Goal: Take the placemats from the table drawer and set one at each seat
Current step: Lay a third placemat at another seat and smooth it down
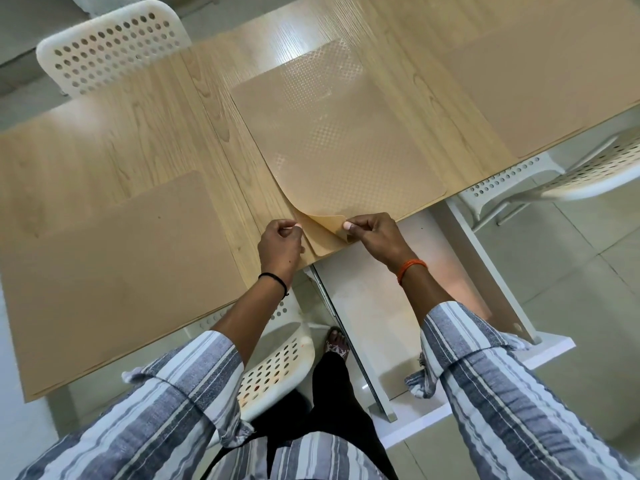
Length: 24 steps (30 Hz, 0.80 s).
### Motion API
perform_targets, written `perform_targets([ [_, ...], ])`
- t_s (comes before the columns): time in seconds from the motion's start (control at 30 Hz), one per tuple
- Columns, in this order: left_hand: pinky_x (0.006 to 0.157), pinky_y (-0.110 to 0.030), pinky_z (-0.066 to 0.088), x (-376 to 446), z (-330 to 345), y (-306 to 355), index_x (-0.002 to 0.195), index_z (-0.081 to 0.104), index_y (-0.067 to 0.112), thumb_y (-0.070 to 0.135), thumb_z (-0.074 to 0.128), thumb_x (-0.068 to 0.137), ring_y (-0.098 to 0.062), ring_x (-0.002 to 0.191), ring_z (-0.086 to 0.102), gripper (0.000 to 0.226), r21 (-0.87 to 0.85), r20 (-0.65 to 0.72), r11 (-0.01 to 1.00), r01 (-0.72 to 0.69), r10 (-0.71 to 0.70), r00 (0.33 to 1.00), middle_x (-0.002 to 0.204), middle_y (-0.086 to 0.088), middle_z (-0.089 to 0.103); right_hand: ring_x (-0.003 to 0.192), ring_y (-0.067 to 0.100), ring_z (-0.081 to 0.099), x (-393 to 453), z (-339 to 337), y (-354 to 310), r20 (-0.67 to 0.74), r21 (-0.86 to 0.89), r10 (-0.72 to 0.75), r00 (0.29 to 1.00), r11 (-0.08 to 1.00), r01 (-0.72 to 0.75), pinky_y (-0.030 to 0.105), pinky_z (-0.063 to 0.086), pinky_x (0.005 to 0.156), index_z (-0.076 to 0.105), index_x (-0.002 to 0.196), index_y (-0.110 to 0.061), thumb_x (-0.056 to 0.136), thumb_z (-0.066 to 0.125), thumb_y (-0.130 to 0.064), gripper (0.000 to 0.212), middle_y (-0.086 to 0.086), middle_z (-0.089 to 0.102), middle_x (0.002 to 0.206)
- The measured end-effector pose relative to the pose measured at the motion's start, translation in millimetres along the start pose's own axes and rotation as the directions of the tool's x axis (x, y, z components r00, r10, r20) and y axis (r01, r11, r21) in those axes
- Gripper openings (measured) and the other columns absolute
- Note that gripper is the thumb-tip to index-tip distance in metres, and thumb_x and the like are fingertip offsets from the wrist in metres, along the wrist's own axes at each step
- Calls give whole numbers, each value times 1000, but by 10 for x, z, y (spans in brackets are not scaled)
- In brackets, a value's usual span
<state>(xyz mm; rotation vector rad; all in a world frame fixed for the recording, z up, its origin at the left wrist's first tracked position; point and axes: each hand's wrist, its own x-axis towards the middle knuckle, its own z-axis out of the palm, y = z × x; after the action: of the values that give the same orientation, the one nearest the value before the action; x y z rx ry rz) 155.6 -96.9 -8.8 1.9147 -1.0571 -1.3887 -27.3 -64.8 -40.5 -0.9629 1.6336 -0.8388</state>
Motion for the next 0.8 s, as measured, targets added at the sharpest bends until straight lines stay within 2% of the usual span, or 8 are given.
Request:
perform_targets([
  [0.13, 60, -30, 53, 39, 55, 74, 108, 63, 8, 23, 57, 94, -19, 67, 65, 21, -2, 52, 1000, 10, -10, 999, 87, -4, 68, 89, 13, 65, 8, 26, 20, -26, 39, 33, 999, 999, -32, 25, 50, 83, 76, 103, -6, 93, 65, -19, 20, 6, 74, 95],
  [0.3, 64, -39, 61, 143, 188, 309, 135, 42, 5, 33, 58, 95, -36, 88, 72, 52, -128, 211, 968, 214, -184, 960, 119, -19, 63, 81, 10, 63, -15, 13, -15, -33, 143, 58, 998, 988, -53, 15, 50, 74, 75, 100, -3, 93, 65, -14, 16, 4, 71, 88],
  [0.4, 61, -37, 60, 213, 230, 428, 129, 43, 21, 16, 55, 95, -36, 88, 71, 36, -151, 181, 966, 210, -182, 967, 126, -17, 58, 81, 8, 63, -41, -21, -53, -1, 101, 21, 1000, 995, -20, 22, 49, 78, 75, 93, -9, 93, 65, -15, 12, 0, 71, 84],
  [0.47, 57, -36, 61, 295, 226, 457, 136, 44, 23, -2, 48, 90, -36, 94, 69, 52, -154, 161, 967, 205, -180, 970, 130, -15, 57, 83, 6, 64, -66, -63, -113, 30, 40, -29, 999, 999, 28, 24, 48, 82, 75, 88, -14, 94, 64, -18, 13, -4, 72, 84],
  [0.53, 68, -41, 62, 368, 185, 468, 147, 39, 24, -10, 44, 86, -32, 103, 66, 69, -123, 135, 978, 168, -152, 979, 138, -10, 54, 91, 6, 67, -82, -132, -187, 19, 3, -79, 997, 997, 79, 24, 49, 87, 76, 91, -16, 95, 62, -28, 19, -5, 74, 92],
  [0.63, 86, -45, 57, 429, 105, 493, 147, 41, 21, -15, 44, 87, -29, 103, 66, 70, -184, 143, 971, 155, -129, 981, 135, -11, 55, 107, 13, 62, -45, -308, -273, -159, -83, -153, 975, 986, 142, 29, 50, 93, 71, 109, -15, 96, 57, -37, 28, -3, 69, 113],
  [0.7, 82, -42, 58, 454, 54, 524, 146, 44, 18, -17, 42, 88, -27, 95, 65, 67, -251, 170, 951, 181, -141, 975, 127, -11, 59, 116, 17, 56, 40, -482, -291, -315, -146, -146, 938, 984, 104, 31, 48, 96, 64, 118, -15, 95, 60, -30, 28, -1, 59, 124],
  [0.8, 70, -30, 58, 436, -50, 585, 144, 46, 17, -17, 39, 91, -23, 93, 59, 63, -287, 233, 937, 197, -131, 964, 114, -8, 61, 134, 28, 42, 176, -759, -298, -442, -206, -6, 897, 974, -95, 42, 38, 111, 52, 134, -13, 92, 63, -28, 46, 8, 48, 142],
])
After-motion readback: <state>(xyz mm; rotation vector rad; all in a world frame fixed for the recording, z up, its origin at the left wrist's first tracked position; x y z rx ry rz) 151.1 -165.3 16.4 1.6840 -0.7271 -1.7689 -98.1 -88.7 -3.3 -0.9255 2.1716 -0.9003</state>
